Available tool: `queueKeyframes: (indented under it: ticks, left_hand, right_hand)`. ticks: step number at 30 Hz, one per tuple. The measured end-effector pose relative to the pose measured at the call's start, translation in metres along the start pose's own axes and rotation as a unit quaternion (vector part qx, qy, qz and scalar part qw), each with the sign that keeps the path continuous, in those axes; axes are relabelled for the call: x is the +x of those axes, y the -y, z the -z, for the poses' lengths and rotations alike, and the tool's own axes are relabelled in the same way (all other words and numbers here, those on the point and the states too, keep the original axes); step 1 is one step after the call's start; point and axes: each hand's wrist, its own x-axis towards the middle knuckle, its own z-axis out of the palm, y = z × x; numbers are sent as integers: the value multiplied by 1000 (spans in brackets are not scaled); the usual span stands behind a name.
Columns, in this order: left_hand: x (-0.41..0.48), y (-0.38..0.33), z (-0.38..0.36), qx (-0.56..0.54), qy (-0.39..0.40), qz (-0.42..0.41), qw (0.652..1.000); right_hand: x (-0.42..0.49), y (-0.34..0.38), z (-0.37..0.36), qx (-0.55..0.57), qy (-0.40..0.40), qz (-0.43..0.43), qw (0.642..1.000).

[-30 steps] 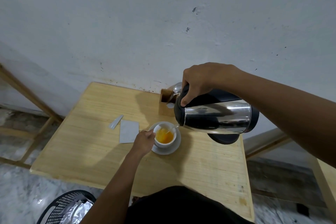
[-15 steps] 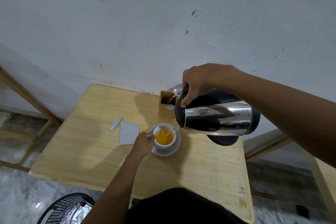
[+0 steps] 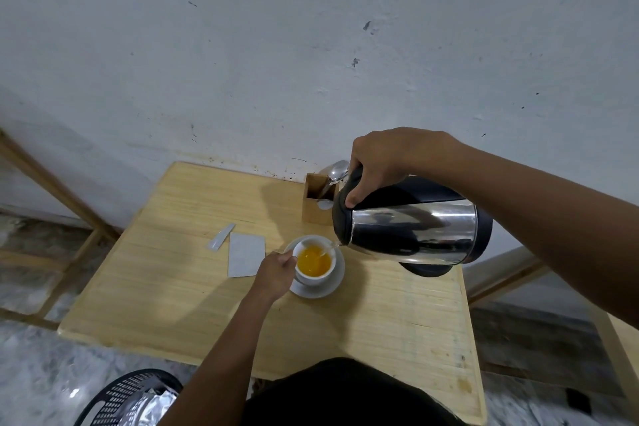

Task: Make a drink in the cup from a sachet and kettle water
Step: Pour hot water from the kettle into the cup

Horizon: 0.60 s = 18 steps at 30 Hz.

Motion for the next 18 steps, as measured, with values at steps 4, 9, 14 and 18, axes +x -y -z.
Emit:
queueKeyframes:
  ticks: [4,9,14,18]
  left_hand:
    - [0,0,0,-4,-1,-2,1000]
    - [0,0,-1,4,-3,2,1000]
    - [1,0,-1,4,1,3,1000]
    - [2,-1,-3,0,-4,12,1000]
  right_hand:
    - [2,-4,-7,11,-4,-2,1000]
    - [2,-4,-14,14,-10,-5,1000]
    - [2,-5,-21,20,-16,-1,1000]
    - [-2,-12,-30,43,-25,-4,999]
